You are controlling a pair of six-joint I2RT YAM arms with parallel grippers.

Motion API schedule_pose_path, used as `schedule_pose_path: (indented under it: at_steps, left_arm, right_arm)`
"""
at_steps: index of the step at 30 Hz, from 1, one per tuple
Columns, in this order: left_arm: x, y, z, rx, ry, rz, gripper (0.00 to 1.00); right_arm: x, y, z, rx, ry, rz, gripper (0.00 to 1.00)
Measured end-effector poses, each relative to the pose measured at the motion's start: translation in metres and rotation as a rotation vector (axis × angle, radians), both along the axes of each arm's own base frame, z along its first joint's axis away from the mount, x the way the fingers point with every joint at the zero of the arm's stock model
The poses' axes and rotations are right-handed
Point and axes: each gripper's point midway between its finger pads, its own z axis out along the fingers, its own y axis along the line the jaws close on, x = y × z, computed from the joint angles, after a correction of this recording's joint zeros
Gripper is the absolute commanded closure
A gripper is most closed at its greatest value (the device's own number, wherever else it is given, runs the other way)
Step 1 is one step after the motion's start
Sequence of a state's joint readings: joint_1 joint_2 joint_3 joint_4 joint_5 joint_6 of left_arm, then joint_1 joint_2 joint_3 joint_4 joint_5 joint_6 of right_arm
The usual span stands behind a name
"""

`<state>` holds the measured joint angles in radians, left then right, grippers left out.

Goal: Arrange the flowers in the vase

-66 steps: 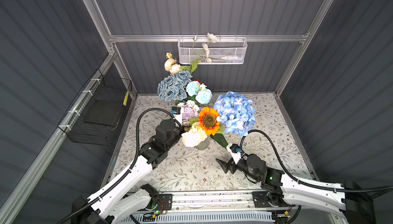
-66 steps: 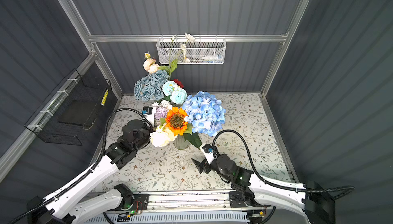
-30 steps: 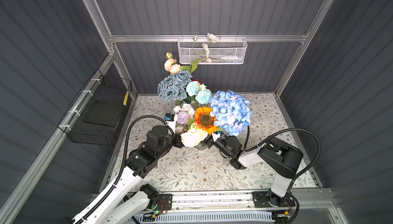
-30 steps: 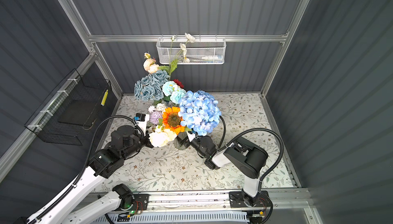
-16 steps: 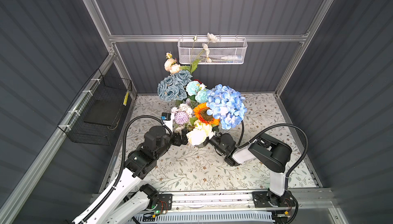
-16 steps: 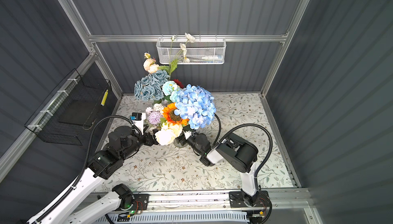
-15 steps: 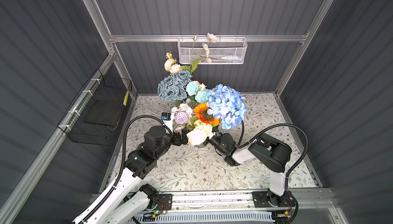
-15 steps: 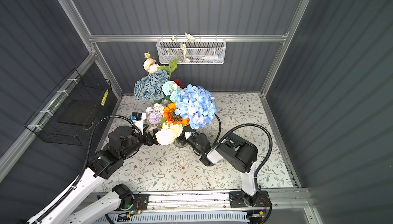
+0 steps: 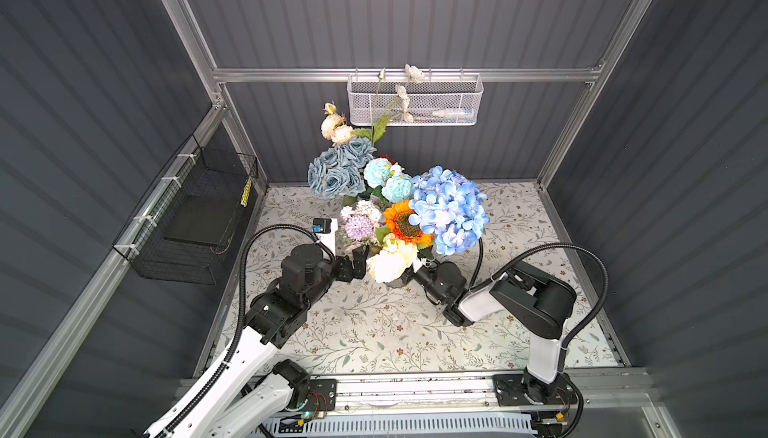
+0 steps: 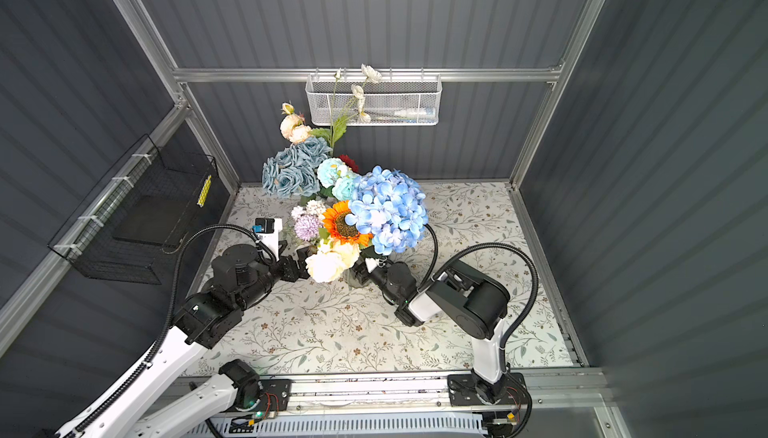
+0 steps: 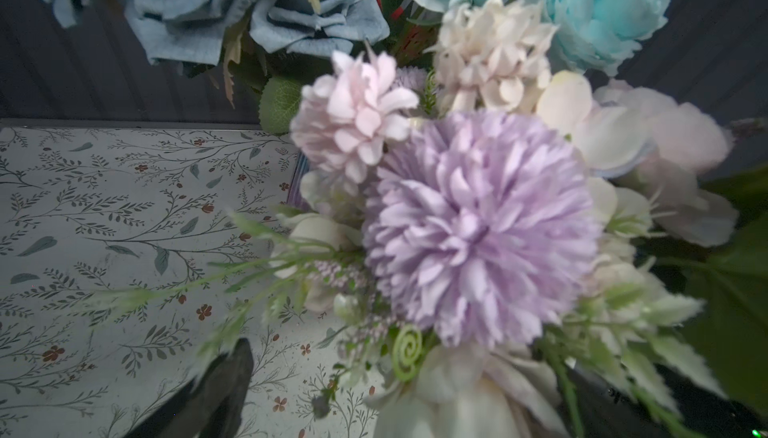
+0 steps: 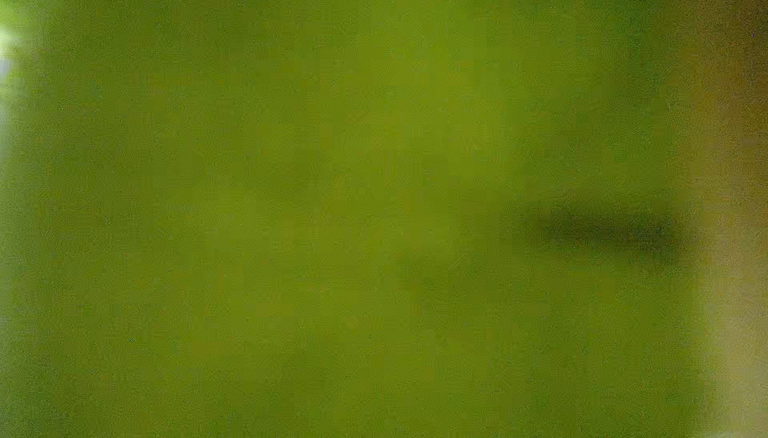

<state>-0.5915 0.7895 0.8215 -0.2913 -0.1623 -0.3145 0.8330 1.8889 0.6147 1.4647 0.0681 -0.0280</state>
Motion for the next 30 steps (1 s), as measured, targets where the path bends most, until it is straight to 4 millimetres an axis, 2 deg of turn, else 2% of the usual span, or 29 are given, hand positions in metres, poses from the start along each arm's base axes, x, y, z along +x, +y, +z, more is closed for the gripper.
schedule_pose_path:
  at_steps: [11, 17, 24, 27, 30]
  left_arm:
    - [0.006, 0.005, 0.002, -0.009, -0.011, 0.021, 0.01]
    - [0.013, 0.004, -0.001, -0.012, -0.01, 0.026, 0.01]
    - [0.021, 0.0, -0.012, -0.007, 0.002, 0.025, 0.01]
    - [0.025, -0.002, -0.017, -0.003, 0.002, 0.026, 0.01]
    - [0.029, -0.002, -0.023, 0.002, 0.004, 0.031, 0.01]
  right_arm:
    - [0.03, -0.09, 0.0, -0.015, 0.015, -0.248, 0.66]
    - [0.045, -0.132, 0.0, -0.011, 0.021, -0.369, 0.66]
    - [0.061, -0.166, 0.002, 0.018, 0.034, -0.452, 0.65]
    - [0.075, -0.176, 0.002, 0.031, 0.034, -0.487, 0.65]
    - [0.093, -0.178, 0.003, 0.041, 0.025, -0.506, 0.65]
